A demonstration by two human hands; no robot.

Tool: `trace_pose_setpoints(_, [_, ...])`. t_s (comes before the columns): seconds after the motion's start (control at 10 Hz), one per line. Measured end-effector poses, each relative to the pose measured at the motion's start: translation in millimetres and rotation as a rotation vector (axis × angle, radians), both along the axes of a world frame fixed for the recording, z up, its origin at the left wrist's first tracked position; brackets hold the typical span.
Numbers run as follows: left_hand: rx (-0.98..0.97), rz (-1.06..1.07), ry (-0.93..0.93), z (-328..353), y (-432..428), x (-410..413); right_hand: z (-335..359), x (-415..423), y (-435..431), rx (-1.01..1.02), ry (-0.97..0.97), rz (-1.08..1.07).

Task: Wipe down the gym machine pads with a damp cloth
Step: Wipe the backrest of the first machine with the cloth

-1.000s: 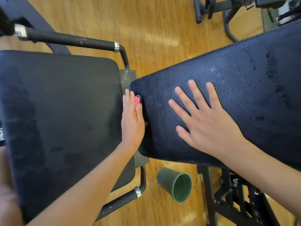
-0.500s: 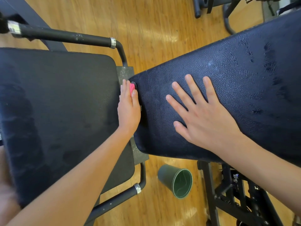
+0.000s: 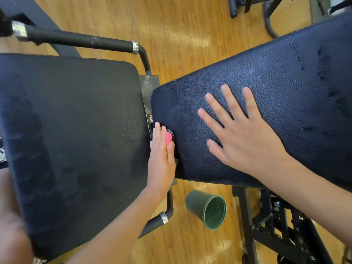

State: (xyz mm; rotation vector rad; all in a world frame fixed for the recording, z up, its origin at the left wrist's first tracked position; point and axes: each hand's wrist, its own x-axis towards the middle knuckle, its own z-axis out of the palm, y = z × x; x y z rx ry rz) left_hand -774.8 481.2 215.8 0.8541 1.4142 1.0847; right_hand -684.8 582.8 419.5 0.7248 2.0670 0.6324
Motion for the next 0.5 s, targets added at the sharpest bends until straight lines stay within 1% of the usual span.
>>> trace_pose_setpoints(0.2, [0.024,0.066,0.028,-10,30,-19,0,0,1,0.004,0.005,0.002])
trace_pose_setpoints(0.3, [0.025,0.02,0.043,-11,30,-13,-1,0,0,0.009,0.011,0.006])
trace_pose_setpoints(0.4, [-0.011,0.012,0.038,-13,16,-4,-2,1,1,0.008,0.01,0.009])
trace_pose_setpoints(0.5, [-0.014,0.007,-0.007,-13,-7,4,-3,1,-1,0.007,0.017,0.008])
